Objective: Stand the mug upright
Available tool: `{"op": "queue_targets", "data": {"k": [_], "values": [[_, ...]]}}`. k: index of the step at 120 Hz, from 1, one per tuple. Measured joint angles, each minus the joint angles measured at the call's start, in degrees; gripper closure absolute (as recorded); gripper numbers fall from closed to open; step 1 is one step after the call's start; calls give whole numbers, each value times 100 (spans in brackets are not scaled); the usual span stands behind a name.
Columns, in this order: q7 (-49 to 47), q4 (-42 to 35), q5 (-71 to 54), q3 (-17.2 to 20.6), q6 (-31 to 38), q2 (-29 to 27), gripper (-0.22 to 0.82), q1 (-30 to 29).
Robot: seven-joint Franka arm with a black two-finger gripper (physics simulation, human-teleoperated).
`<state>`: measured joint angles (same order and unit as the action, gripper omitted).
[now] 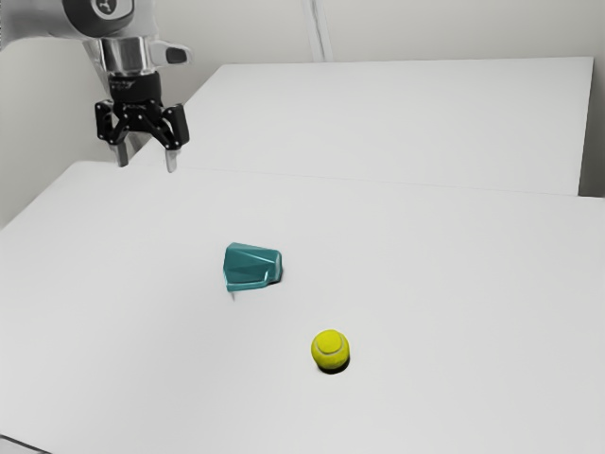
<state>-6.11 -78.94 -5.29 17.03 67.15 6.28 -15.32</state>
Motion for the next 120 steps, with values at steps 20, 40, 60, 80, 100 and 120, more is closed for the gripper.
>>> {"op": "queue_targets", "data": {"k": [20, 40, 60, 80, 100, 120], "values": [[-82, -386, 295, -156, 1147, -84, 0, 113], [335, -1710, 2056, -2002, 2556, 46, 0, 498], [1394, -2644, 4417, -2768, 3300, 219, 0, 589], [2677, -3280, 5864, -3170, 3346, 508, 0, 593], [3870, -3518, 6797, -3350, 3231, 902, 0, 597], [4847, -3767, 7238, -3461, 3148, 1058, 0, 590]]}}
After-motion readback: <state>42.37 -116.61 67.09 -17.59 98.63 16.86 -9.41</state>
